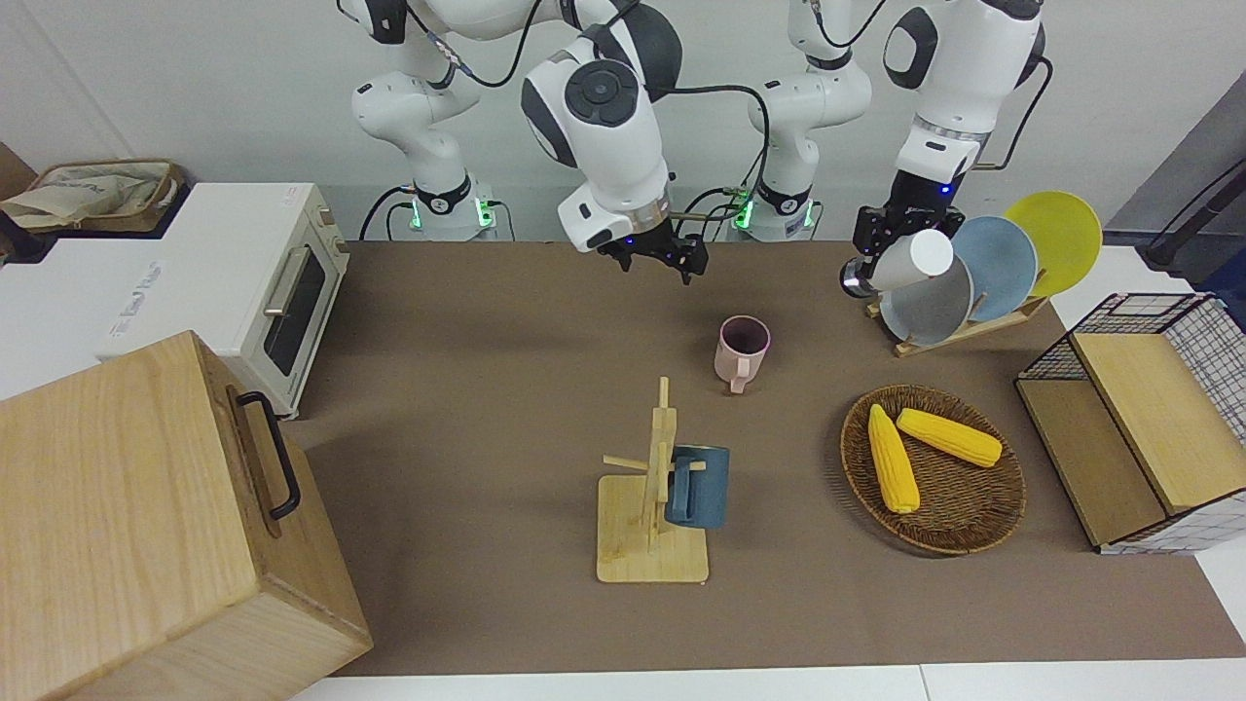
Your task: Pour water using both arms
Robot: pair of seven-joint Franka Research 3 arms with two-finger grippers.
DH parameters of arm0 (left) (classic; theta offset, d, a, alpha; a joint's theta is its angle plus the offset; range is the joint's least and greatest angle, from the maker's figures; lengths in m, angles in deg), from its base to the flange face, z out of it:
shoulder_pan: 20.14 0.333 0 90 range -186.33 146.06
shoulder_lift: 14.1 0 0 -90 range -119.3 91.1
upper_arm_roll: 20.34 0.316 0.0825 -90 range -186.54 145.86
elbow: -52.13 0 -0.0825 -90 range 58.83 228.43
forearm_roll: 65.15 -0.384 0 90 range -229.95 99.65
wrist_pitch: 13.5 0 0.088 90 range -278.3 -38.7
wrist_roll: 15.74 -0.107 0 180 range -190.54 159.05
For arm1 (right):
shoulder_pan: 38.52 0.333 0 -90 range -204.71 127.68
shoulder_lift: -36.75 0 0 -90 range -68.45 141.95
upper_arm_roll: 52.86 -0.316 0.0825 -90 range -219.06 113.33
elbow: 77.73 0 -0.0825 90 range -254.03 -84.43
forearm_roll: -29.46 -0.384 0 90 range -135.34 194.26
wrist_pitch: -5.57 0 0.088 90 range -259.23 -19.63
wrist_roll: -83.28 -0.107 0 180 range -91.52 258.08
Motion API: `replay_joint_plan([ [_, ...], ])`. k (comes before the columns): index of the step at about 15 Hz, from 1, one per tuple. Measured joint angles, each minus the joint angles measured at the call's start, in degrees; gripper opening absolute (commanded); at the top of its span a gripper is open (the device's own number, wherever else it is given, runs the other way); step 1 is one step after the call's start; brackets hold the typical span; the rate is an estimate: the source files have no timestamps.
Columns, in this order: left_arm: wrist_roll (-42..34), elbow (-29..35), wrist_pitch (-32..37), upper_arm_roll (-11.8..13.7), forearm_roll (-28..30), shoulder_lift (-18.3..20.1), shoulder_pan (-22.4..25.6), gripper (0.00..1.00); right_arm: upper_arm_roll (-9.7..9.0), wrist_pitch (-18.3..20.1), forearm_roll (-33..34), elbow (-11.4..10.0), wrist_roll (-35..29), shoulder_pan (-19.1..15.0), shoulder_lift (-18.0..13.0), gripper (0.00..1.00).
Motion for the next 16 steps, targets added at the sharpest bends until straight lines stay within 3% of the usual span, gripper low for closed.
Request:
replay_joint_plan([
  [6,0.0,1.59,0.1,-0.11,0.33,0.0,-4.49,0.03,0.17,2.8,10.08,-0.12,10.69,-6.22,-2.65,0.994],
  [12,0.0,5.09,0.12,-0.17,1.62,0.21,-10.63,0.03,-0.44,6.9,16.07,-0.28,32.52,-21.71,-6.46,0.994],
  [14,0.0,7.71,0.12,-0.2,2.77,2.24,-12.02,0.03,-0.54,7.07,18.04,-0.96,40.52,-26.46,-8.4,0.994],
  [16,-0.09,10.7,0.18,-0.16,3.56,5.3,-12.63,0.03,-0.57,7.16,19.24,-1.28,43.45,-28.71,-9.64,0.994],
])
